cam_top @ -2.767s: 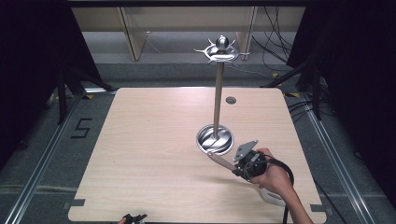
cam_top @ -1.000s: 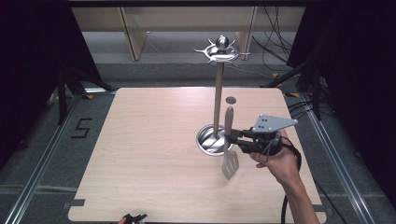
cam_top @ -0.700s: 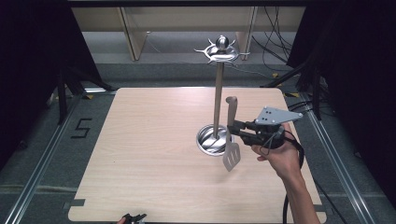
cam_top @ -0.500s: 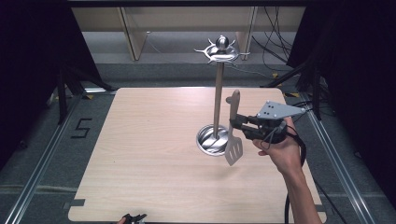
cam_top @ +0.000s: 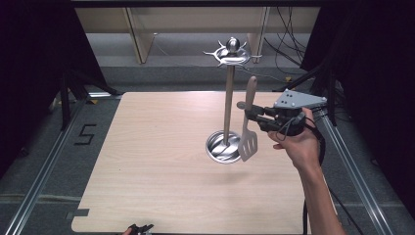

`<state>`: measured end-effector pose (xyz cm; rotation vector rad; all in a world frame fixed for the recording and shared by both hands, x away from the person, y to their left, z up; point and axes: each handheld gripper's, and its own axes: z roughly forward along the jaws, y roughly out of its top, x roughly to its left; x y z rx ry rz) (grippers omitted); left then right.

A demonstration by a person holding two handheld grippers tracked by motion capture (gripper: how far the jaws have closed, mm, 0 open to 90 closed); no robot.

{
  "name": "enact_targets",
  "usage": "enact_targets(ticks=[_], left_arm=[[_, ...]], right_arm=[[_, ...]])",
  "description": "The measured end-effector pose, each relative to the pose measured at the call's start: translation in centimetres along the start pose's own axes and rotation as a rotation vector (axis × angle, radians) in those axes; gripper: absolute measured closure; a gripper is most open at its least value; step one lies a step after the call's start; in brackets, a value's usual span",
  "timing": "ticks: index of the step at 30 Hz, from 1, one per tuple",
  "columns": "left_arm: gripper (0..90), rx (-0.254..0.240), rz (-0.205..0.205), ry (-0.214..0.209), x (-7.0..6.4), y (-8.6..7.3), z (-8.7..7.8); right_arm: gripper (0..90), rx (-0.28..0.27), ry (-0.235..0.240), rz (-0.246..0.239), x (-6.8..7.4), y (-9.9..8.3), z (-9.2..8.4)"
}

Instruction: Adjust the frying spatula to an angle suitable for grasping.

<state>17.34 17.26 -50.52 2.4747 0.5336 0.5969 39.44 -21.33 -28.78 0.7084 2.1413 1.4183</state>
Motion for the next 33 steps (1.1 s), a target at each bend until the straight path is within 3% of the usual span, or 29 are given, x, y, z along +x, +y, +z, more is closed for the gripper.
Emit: enact_targets(ticks=[10, 11, 16, 22, 24, 26, 33], left_arm=[[19.1, 0.0, 0.0, -0.001, 0.0, 0.0, 0.0], [19.1, 0.0, 0.0, 0.001, 0.0, 0.0, 0.0], [19.1, 0.001, 0.002, -0.012, 0.0, 0.0, 0.1], [19.1, 0.0, 0.0, -0.012, 0.0, 0.0, 0.1], [19.1, 0.002, 0.001, -0.014, 0.0, 0.0, 0.1], [19.1, 0.001, 0.002, -0.005, 0.0, 0.0, 0.0], [19.1, -0.002, -0.003, -0.003, 0.0, 0.0, 0.0]], right_arm=[[75.6, 0.021, -0.016, 0.022, -0.4, 1.1, 0.3], [75.6, 0.012, -0.021, 0.001, -0.5, 1.3, 0.4], [75.6, 0.022, -0.021, 0.016, -0.4, 1.7, 0.6], [75.6, 0.037, -0.038, -0.01, -0.7, 2.0, 1.0], [75.6, 0.043, -0.026, 0.01, -0.7, 2.1, 1.1], [75.6, 0.035, -0.046, 0.0, -0.7, 2.1, 1.3], [75.6, 0.065, -0.046, -0.005, -0.8, 2.5, 1.7]])
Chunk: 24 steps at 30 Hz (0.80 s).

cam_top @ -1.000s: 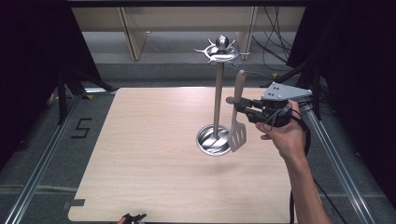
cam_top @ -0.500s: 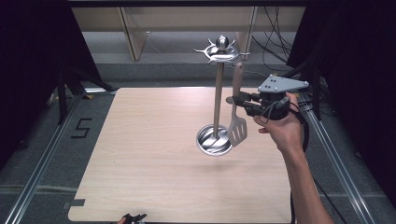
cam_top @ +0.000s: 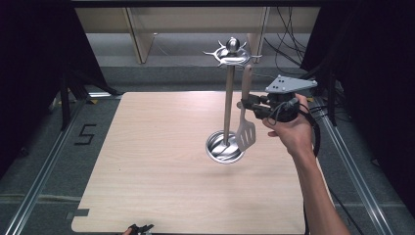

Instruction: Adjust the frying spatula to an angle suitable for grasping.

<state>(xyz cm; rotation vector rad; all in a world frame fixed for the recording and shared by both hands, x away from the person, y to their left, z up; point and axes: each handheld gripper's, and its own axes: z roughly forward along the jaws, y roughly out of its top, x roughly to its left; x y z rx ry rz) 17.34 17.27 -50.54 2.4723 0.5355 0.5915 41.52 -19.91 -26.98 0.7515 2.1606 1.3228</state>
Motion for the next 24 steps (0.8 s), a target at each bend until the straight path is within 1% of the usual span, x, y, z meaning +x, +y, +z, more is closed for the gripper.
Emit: enact_targets(ticks=[1, 2, 3, 4, 5, 7, 8, 10, 11, 12, 13, 15, 16, 17, 18, 19, 20, 21, 24], left_arm=[[19.1, 0.0, 0.001, 0.003, 0.0, 0.01, 0.0], [19.1, 0.001, 0.001, 0.003, -0.01, 0.0, 0.01], [19.1, 0.001, 0.001, 0.003, -0.01, 0.0, 0.01], [19.1, 0.001, 0.003, 0.003, -0.02, 0.0, 0.01], [19.1, 0.004, 0.005, -0.018, -0.02, 0.02, 0.13], [19.1, 0.004, 0.005, -0.014, -0.03, 0.03, 0.11], [19.1, 0.003, 0.005, -0.014, -0.03, 0.03, 0.11], [19.1, 0.003, 0.005, -0.013, -0.02, 0.02, 0.11], [19.1, 0.002, 0.001, -0.006, -0.04, 0.01, 0.07], [19.1, 0.001, 0.003, 0.001, -0.03, 0.01, 0.0], [19.1, 0.002, 0.003, -0.011, -0.02, 0.02, 0.07], [19.1, 0.001, 0.002, -0.007, -0.04, 0.01, 0.04], [19.1, 0.001, 0.002, -0.007, -0.04, 0.01, 0.04], [19.1, 0.003, 0.003, -0.015, -0.04, 0.01, 0.12], [19.1, 0.003, 0.003, -0.015, -0.04, 0.01, 0.12], [19.1, 0.003, 0.002, -0.008, -0.04, 0.0, 0.09], [19.1, 0.002, 0.003, 0.003, -0.05, 0.0, 0.02], [19.1, 0.001, 0.002, 0.0, -0.03, 0.0, 0.0], [19.1, 0.001, 0.002, 0.0, -0.02, 0.0, -0.01]], right_arm=[[75.6, 0.002, 0.005, 0.013, 0.07, 0.0, 0.11], [75.5, 0.005, 0.001, -0.005, -0.03, 0.04, 0.17], [75.5, 0.005, 0.001, -0.005, -0.03, 0.04, 0.17], [75.5, 0.002, 0.008, 0.005, 0.02, 0.04, 0.29], [75.6, 0.005, 0.007, 0.001, -0.02, 0.07, 0.38], [75.6, 0.006, 0.0, 0.004, 0.0, 0.05, 0.48], [75.5, 0.013, 0.01, 0.002, -0.03, 0.05, 0.56], [75.5, 0.013, 0.009, 0.007, -0.01, 0.04, 0.62], [75.4, 0.002, 0.005, -0.003, -0.05, 0.01, 0.76], [75.4, 0.002, 0.005, -0.003, -0.05, 0.01, 0.76], [75.4, -0.006, 0.005, 0.014, 0.07, -0.06, 0.87], [75.4, 0.0, 0.013, 0.023, 0.09, -0.11, 0.8], [75.3, -0.002, 0.018, 0.022, 0.06, -0.14, 0.82], [75.3, -0.007, 0.014, 0.018, 0.06, -0.17, 0.77], [75.3, -0.007, 0.014, 0.018, 0.06, -0.17, 0.77], [75.3, -0.015, 0.023, 0.016, 0.01, -0.22, 0.84], [75.2, -0.017, 0.018, 0.015, 0.01, -0.28, 0.79], [75.1, -0.026, 0.019, 0.029, 0.13, -0.43, 0.78], [74.5, -0.033, 0.024, 0.029, 0.2, -0.57, 0.65]])
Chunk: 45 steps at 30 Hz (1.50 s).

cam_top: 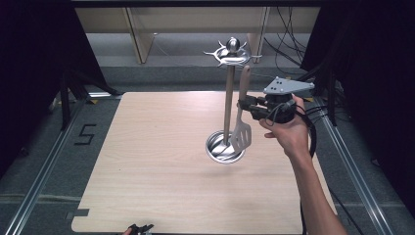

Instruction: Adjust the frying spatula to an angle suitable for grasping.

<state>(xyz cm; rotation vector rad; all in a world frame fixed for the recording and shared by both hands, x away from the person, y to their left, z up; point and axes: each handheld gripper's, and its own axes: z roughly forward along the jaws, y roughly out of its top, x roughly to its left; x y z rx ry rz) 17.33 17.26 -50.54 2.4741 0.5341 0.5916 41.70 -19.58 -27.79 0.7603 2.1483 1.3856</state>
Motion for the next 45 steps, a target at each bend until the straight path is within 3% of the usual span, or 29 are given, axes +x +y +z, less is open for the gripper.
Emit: enact_targets(ticks=[9, 14, 15, 17, 21, 25, 27, 30, 32, 37, 42, 45], left_arm=[[19.1, 0.0, 0.0, 0.002, 0.0, 0.0, 0.0], [19.1, 0.001, 0.002, -0.002, 0.0, 0.0, 0.0], [19.1, 0.001, 0.001, -0.019, 0.0, 0.0, 0.1], [19.1, 0.0, 0.001, 0.002, 0.0, 0.0, 0.0], [19.1, 0.001, -0.001, -0.001, 0.0, 0.0, 0.0], [19.1, 0.0, -0.003, -0.005, 0.1, 0.0, 0.0], [19.1, -0.001, -0.002, -0.003, 0.0, 0.0, 0.0], [19.1, 0.002, -0.001, -0.015, 0.1, 0.0, 0.0], [19.1, -0.002, 0.0, 0.004, 0.0, 0.0, 0.0], [19.1, -0.003, -0.001, 0.005, 0.0, 0.0, -0.1], [19.1, -0.006, 0.0, -0.008, 0.0, 0.1, 0.0], [19.1, -0.006, 0.001, 0.002, -0.1, 0.1, -0.1]], right_arm=[[66.9, -0.035, 0.015, 0.041, 0.6, -0.6, -0.6], [61.9, -0.059, -0.01, 0.027, 0.6, -1.2, -1.0], [61.2, -0.065, -0.004, 0.03, 0.7, -1.5, -1.2], [58.9, -0.072, 0.009, 0.045, 0.8, -2.0, -1.4], [54.0, -0.071, -0.022, 0.046, 1.3, -3.7, -2.3], [52.3, -0.079, -0.012, 0.057, 1.5, -4.7, -2.6], [51.7, -0.069, -0.022, 0.03, 1.6, -5.6, -2.9], [50.3, -0.049, -0.027, 0.037, 1.8, -6.1, -2.7], [50.3, -0.039, -0.016, 0.041, 1.8, -6.5, -2.6], [47.8, -0.012, 0.004, 0.031, 2.2, -7.2, -2.2], [46.0, -0.012, -0.019, 0.027, 2.2, -7.6, -2.1], [44.6, 0.019, -0.009, 0.042, 2.2, -7.9, -2.2]])
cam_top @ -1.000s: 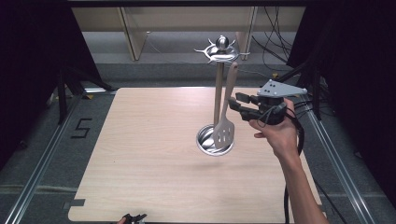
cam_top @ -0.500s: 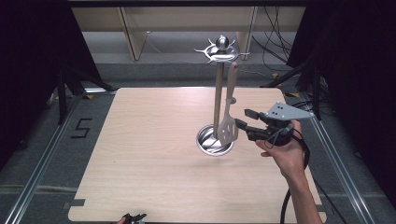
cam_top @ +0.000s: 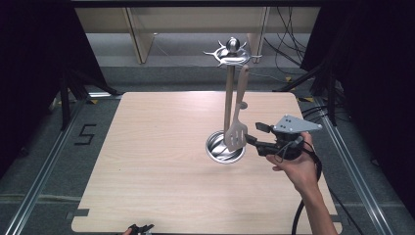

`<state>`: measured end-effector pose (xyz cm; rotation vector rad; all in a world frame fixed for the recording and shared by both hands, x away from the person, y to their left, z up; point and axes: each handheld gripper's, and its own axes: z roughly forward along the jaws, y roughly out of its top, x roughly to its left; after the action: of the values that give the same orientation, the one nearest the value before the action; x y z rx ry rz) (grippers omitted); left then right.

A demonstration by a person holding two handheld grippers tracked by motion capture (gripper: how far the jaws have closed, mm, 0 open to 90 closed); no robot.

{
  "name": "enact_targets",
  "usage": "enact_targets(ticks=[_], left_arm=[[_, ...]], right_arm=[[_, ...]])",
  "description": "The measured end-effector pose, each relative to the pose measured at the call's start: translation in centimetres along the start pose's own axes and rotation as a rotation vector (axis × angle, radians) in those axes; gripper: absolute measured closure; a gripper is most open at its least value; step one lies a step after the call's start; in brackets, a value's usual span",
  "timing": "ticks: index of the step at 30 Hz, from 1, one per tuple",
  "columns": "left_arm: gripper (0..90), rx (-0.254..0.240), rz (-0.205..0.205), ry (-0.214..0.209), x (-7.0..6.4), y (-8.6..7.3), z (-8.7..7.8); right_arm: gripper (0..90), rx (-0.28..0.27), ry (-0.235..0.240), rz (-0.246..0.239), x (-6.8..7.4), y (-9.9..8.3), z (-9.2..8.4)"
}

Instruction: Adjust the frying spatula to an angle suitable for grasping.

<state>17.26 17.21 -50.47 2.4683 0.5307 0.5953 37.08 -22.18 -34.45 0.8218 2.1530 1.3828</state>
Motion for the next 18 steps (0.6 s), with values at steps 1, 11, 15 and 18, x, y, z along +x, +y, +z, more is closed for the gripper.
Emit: enact_targets(ticks=[1, 11, 15, 18], left_arm=[[19.1, 0.0, -0.002, -0.001, 0.0, 0.0, 0.0], [19.1, 0.002, -0.002, 0.003, 0.1, 0.0, 0.0], [19.1, 0.003, -0.003, 0.003, 0.1, 0.0, 0.0], [19.1, 0.003, -0.004, 0.003, 0.1, 0.0, 0.0]], right_arm=[[44.6, 0.0, 0.0, 0.0, 0.0, 0.0, 0.0], [42.4, 0.012, 0.0, 0.004, -0.1, -0.7, -0.2], [41.8, 0.014, -0.012, 0.008, 0.1, -1.1, -0.2], [41.1, 0.024, -0.01, 0.011, 0.2, -1.4, -0.1]])
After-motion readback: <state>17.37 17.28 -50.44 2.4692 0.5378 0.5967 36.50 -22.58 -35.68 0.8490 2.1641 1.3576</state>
